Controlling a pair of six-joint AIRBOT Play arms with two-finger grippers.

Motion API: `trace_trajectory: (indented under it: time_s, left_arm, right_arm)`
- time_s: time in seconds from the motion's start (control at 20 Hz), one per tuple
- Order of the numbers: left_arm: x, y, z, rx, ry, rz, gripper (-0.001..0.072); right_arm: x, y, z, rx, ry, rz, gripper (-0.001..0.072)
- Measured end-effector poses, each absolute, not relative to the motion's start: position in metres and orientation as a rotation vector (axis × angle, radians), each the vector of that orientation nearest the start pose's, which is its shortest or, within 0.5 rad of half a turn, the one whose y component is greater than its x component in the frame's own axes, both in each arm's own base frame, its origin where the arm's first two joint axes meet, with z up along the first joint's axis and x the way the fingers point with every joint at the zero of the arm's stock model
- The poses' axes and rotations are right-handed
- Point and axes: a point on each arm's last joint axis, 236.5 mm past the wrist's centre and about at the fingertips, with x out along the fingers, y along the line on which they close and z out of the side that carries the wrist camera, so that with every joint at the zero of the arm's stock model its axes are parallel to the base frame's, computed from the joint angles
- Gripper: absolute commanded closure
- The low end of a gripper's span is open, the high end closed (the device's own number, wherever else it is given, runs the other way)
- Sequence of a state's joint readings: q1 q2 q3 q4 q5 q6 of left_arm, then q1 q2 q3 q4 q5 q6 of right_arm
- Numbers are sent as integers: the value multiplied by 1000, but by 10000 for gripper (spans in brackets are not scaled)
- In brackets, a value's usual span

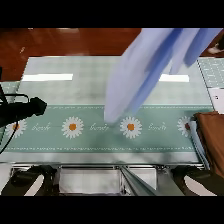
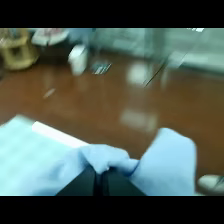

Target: Fold the shirts.

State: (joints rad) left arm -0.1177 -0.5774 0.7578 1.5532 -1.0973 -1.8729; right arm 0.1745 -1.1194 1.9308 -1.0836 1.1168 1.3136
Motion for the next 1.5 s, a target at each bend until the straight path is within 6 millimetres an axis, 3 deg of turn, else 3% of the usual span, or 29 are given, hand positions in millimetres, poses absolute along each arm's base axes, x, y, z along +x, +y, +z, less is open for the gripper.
trace_trajectory:
  time_s: [0.15,0.25,0.45,0.5,0.55,0.65,0.75,0.85,0.9,1.0,1.1,1.25,1.3,1.4,1.5]
  left_arm:
    - [271,-36,90,-242,916,15,200]
    - [270,-36,92,-243,910,13,200]
    - [270,-37,93,-246,905,10,199]
    - [269,-37,93,-246,904,10,200]
    - [269,-37,93,-246,906,11,200]
    - [269,-37,92,-246,908,9,199]
    - [266,-38,90,-246,924,9,199]
    - [261,-36,85,-249,956,18,199]
    - [257,-36,81,-258,981,24,200]
    - [250,-32,71,-289,1030,43,200]
    - [241,-29,48,-360,1109,59,200]
    - [225,-38,3,-568,1246,19,200]
    - [218,-45,-11,-661,1293,-16,199]
    - [207,-58,-32,-821,1346,-68,199]
    - [194,-67,-49,-918,1391,-90,199]
  right_arm:
    - [353,242,334,14,494,806,692]
    - [333,296,268,16,649,926,692]
    - [296,382,150,25,898,1048,692]
    - [290,399,127,48,947,1061,589]
    - [285,412,107,79,995,1065,287]
    - [281,431,79,155,1069,1066,295]
    - [296,427,71,227,1098,1034,296]
    - [331,396,83,301,1084,969,297]
    - [351,367,94,332,1070,925,297]
    - [389,290,115,370,1018,792,298]
    - [405,199,120,404,993,608,298]
    - [384,75,94,509,995,316,299]
    - [369,50,80,556,1003,248,300]
    - [337,18,52,662,1008,153,301]
    - [310,10,29,748,1009,119,304]
